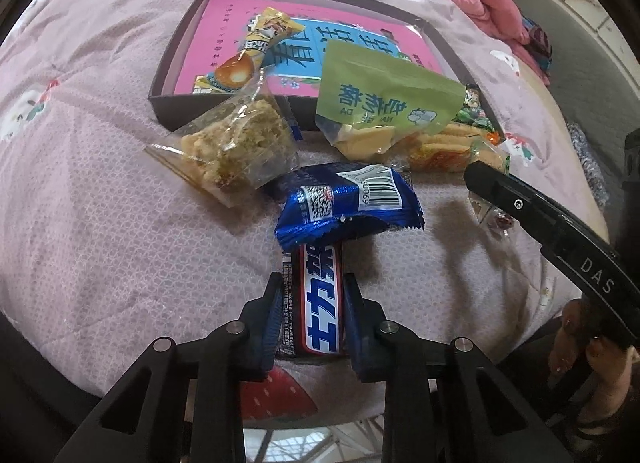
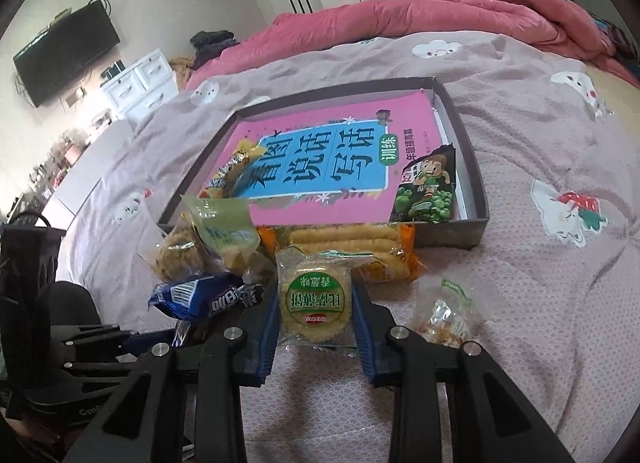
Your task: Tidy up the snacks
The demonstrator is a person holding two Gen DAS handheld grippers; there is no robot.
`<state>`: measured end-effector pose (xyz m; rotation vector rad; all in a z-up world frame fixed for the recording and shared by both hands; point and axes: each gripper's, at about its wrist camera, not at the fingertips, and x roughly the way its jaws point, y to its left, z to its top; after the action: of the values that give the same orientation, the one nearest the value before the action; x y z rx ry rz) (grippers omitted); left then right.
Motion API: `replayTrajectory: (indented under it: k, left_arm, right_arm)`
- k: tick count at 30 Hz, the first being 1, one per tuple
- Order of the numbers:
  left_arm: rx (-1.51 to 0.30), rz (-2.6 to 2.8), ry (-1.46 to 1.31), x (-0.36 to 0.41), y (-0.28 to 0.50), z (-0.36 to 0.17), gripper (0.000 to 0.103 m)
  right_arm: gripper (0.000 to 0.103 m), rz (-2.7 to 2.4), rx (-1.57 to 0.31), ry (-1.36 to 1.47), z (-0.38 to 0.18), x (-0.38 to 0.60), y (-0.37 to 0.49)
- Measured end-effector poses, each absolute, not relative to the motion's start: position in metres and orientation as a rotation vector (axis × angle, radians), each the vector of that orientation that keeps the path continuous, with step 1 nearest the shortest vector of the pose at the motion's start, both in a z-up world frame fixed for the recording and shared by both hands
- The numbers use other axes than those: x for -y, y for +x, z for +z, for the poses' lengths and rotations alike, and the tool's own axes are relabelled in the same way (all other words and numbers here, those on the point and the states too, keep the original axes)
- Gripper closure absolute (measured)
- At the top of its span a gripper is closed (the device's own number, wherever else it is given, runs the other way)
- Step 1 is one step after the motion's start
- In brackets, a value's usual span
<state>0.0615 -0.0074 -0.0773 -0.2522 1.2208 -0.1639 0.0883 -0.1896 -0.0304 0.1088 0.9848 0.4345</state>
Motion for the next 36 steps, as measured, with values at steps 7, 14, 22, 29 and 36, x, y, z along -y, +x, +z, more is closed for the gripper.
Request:
replayTrajectory:
  k: [7, 14, 22, 29, 36]
  left_arm:
    - [-1.242, -0.161, -0.28, 0.0, 0.052, -0.071, 0.074]
    - [-1.236, -0.164, -0.292, -0.004, 0.043, -0.062, 0.074]
    - [-1.192, -0.153, -0.288, -0.013, 0.036, -0.045, 0.074]
    - [-1.172, -0.118, -0.318, -0.027, 0.035, -0.04, 0.074]
    - [-1.133, -0.091, -0.316, -0.034, 0.035, -0.031, 0.074]
  right_arm:
    - [0.069, 0.432, -0.95, 0.15, -0.021, 0.198, 0.09]
    - [0.069, 0.42, -0.928, 0.172, -0.016, 0.205, 0.089]
    - [0.069, 0.417, -0.896, 0.186, -0.008, 0.208, 0.087]
    - [0.069, 0.409, -0.879, 0.194, -0.003, 0.209, 0.087]
    - [0.069, 0.408, -0.868, 0.207, 0.001, 0.207, 0.09]
